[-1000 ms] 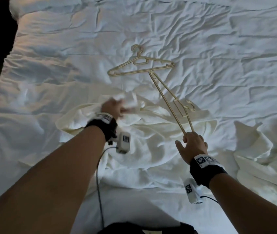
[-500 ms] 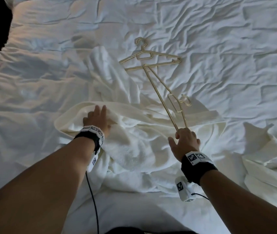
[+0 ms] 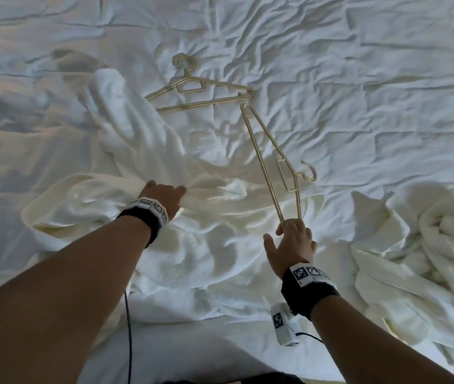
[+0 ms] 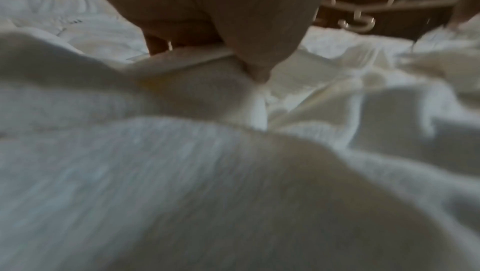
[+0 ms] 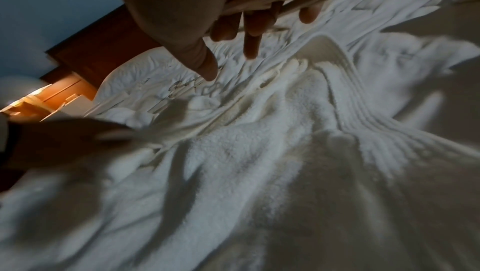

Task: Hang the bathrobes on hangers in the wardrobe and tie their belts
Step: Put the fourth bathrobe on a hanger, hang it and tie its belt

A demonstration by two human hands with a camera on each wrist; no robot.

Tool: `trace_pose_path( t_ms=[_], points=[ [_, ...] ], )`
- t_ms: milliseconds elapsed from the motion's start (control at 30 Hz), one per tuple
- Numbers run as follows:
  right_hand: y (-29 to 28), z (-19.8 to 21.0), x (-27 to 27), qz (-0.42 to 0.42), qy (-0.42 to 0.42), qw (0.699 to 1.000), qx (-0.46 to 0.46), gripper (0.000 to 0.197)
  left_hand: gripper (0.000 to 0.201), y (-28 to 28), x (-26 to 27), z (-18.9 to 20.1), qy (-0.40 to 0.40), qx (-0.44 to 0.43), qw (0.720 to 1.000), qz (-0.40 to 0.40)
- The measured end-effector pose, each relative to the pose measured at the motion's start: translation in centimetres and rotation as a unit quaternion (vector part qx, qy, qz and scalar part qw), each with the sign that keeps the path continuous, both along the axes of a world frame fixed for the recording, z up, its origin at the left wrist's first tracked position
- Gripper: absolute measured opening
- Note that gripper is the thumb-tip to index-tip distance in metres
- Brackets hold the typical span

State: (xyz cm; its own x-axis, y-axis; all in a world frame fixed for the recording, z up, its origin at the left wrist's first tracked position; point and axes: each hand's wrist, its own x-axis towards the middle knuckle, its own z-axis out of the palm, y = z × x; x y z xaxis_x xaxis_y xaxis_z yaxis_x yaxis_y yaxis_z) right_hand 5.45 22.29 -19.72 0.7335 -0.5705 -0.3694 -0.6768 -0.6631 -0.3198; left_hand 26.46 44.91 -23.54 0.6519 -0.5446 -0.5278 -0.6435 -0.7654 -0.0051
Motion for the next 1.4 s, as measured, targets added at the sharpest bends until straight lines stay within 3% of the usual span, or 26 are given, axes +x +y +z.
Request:
trace_pose_path(
  t_ms=[100,233,300,367,467,567,633,700,833,1100,1267,1333,1400],
  points=[
    [0.4,0.1,-0.7,0.038,-0.039,0.998,-0.017,0.044,0.033,-1.0,-1.9,3.9,0.031,-0.115,0.992,0.041],
    [1.8,2.0,1.5,0.089,-0.083,0.993,-0.004,0.060,0.051,-2.5,-5.4,10.6,0.059,-0.259,0.962,0.059],
    [2.1,3.5,3.1,0.101,-0.106,0.989,0.002,0.056,0.054,-2.1,-7.3,14.4,0.047,-0.338,0.940,0.024],
    [1.7,5.3,4.5,0.077,-0.132,0.988,0.012,0.038,0.040,-1.1,-8.6,18.3,0.025,-0.392,0.920,0.012],
    [-0.1,7.8,5.3,0.008,-0.142,0.990,0.015,0.027,0.029,1.6,-9.6,24.6,-0.027,-0.462,0.878,0.120],
    [-1.7,9.9,4.6,-0.005,-0.112,0.994,0.003,0.011,0.023,5.4,-9.6,30.8,-0.123,-0.489,0.836,0.218],
    [-1.5,11.3,3.9,0.016,-0.108,0.994,0.031,0.006,0.013,7.9,-9.8,33.6,-0.171,-0.486,0.828,0.221],
    [-0.5,13.2,3.3,0.041,-0.137,0.985,0.095,0.012,0.020,10.0,-10.1,34.9,-0.201,-0.484,0.820,0.230],
    [1.3,17.7,2.4,0.038,-0.205,0.959,0.194,0.022,0.047,14.0,-10.9,34.9,-0.205,-0.464,0.788,0.348],
    [2.3,25.2,-1.4,0.021,-0.278,0.899,0.337,0.016,0.051,15.6,-16.1,33.9,-0.167,-0.326,0.849,0.381],
    [2.6,27.4,-4.9,0.043,-0.276,0.887,0.367,0.022,0.037,13.8,-19.4,31.8,-0.198,-0.186,0.895,0.354],
    [3.1,27.9,-6.7,0.053,-0.273,0.867,0.414,0.026,0.052,11.8,-21.4,30.1,-0.191,-0.222,0.908,0.298],
    [3.6,28.3,-8.5,0.056,-0.260,0.834,0.484,0.030,0.076,9.1,-23.6,28.7,-0.111,-0.305,0.922,0.211]
  ],
)
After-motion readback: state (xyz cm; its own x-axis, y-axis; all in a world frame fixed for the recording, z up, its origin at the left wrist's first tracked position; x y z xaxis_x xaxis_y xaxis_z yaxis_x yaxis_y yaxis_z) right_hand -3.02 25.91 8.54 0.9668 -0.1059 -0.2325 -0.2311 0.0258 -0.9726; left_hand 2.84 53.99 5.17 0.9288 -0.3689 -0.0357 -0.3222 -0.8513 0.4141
